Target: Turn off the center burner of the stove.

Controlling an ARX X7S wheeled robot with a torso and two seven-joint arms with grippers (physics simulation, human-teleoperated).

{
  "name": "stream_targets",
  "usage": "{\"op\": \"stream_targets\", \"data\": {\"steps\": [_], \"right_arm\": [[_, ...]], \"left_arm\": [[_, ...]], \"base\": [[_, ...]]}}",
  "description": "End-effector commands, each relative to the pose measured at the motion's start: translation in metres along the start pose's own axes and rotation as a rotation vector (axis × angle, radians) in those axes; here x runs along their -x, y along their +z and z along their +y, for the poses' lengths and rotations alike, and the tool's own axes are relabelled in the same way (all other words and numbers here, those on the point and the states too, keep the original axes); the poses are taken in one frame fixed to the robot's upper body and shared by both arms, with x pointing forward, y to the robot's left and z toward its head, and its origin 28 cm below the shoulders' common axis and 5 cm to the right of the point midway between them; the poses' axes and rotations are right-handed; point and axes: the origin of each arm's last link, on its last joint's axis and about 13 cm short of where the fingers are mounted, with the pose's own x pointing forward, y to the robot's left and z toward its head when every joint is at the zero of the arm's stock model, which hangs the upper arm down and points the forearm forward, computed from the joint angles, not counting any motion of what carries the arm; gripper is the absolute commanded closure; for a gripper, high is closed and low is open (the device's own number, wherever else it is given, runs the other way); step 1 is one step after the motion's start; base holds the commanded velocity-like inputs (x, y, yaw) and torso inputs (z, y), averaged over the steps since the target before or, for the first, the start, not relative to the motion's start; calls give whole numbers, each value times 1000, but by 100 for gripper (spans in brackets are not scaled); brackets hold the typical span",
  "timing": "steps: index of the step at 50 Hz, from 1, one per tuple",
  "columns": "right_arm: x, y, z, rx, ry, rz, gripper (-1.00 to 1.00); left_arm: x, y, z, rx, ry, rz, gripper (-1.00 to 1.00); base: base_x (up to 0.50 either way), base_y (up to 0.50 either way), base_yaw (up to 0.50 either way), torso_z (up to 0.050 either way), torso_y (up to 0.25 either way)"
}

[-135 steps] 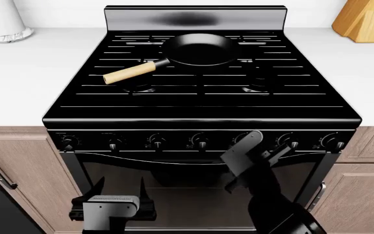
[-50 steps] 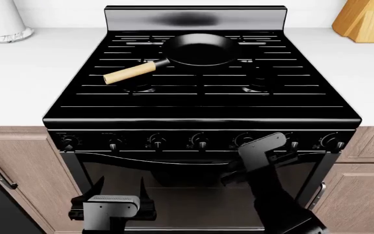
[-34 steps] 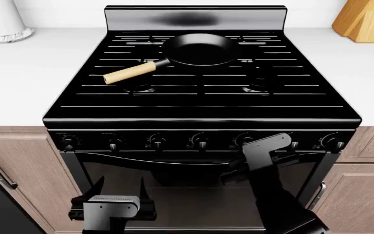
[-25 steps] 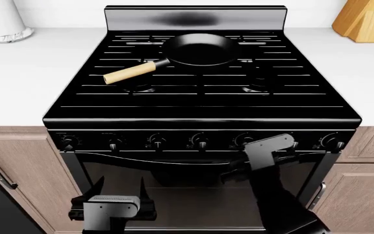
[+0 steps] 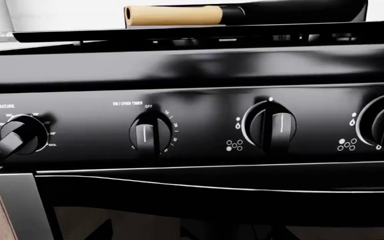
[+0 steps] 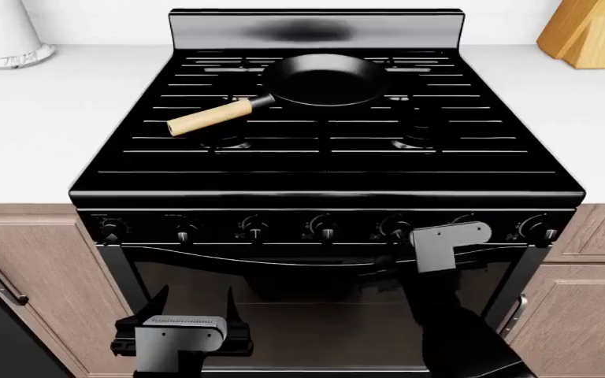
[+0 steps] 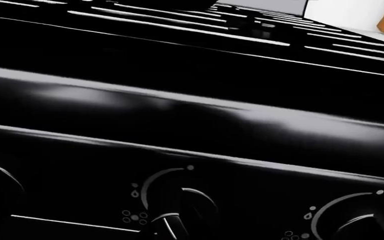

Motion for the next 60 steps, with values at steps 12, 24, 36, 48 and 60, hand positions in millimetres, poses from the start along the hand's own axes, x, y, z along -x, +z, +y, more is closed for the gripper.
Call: {"op": "stream_targets", "data": {"steps": [12,24,36,48,60], "right_arm": [[-2,-1,-19,-2,-143,-23,100],[-2,-1,-18,-64,-153,-26,100],[-1,-3,-20,-156,-169,-41,100],[0,-4,-20,-231,-173,-58,100],[1,-6,-19,-309,-189,-53,100]], "left_arm": [[0,0,0,-1,-1,1,-100],[0,0,0,-1,-2,0,-100],[0,0,0,2,-1,2,-100],[0,0,0,1,-1,1,-100],[0,1,0,2,-3,-2,-100]], "base": [[-2,-2,-5,0,2],[0,-2,-3,0,0],[1,-2,-4,0,0],[-3,-3,-6,0,2],[-3,-3,-7,0,2]]}}
